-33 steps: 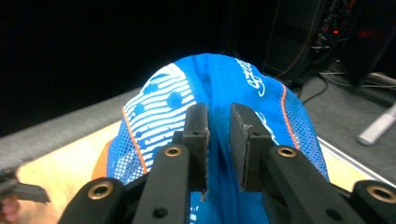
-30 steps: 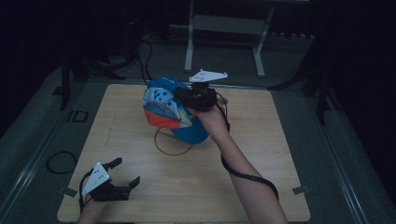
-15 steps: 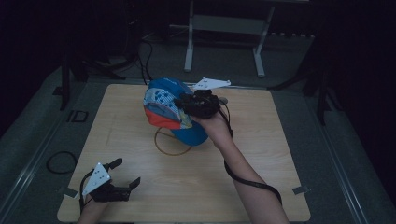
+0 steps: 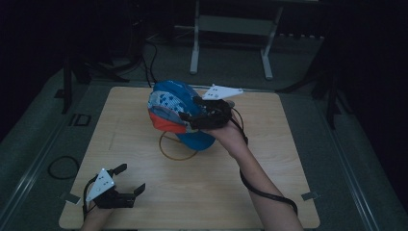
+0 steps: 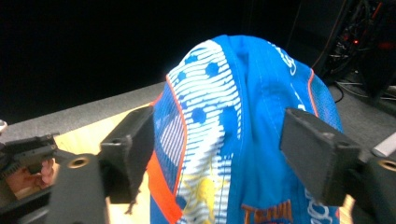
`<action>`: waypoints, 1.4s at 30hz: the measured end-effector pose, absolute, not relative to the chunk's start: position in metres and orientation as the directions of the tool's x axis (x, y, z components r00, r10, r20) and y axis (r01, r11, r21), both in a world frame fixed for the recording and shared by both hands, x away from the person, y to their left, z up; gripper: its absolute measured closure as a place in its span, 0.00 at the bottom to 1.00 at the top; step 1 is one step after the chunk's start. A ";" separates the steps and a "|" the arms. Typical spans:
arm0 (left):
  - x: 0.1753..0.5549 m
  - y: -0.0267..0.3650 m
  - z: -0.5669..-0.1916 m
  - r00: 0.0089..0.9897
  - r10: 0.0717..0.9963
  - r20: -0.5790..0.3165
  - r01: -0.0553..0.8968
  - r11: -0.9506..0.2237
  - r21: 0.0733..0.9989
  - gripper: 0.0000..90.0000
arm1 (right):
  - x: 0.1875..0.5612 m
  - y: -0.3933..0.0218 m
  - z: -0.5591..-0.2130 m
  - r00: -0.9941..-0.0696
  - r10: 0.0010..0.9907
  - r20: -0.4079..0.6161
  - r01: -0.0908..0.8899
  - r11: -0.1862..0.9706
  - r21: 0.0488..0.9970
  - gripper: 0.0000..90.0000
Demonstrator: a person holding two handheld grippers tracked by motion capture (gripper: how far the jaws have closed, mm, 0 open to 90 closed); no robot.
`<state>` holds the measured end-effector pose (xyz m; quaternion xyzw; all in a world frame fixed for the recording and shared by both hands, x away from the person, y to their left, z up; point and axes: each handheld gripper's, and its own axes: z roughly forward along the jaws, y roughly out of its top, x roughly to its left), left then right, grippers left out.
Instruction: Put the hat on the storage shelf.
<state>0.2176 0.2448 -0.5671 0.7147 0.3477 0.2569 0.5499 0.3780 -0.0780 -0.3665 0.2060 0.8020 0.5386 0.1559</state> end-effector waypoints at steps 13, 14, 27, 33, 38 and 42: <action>0.217 0.244 -0.568 0.630 0.777 -0.020 0.219 -0.154 0.963 0.02 | 0.361 -0.095 -0.383 -0.890 0.451 -0.061 0.120 0.361 0.925 0.16; 0.217 0.244 -0.568 0.631 0.775 -0.023 0.220 -0.150 0.964 0.02 | 0.360 -0.097 -0.384 -0.887 0.456 -0.071 0.113 0.363 0.925 0.16; 0.218 0.243 -0.570 0.628 0.778 -0.019 0.222 -0.156 0.962 0.02 | 0.348 -0.136 -0.414 -0.872 0.485 -0.063 0.134 0.361 0.923 0.16; 0.219 0.243 -0.571 0.624 0.781 -0.015 0.223 -0.160 0.962 0.02 | 0.343 -0.152 -0.429 -0.869 0.491 -0.052 0.148 0.359 0.922 0.16; 0.219 0.243 -0.571 0.621 0.783 -0.015 0.228 -0.162 0.960 0.02 | 0.339 -0.164 -0.441 -0.863 0.502 -0.048 0.162 0.366 0.916 0.16; 0.220 0.243 -0.571 0.617 0.786 -0.015 0.231 -0.164 0.959 0.02 | 0.334 -0.175 -0.453 -0.859 0.510 -0.048 0.166 0.365 0.916 0.16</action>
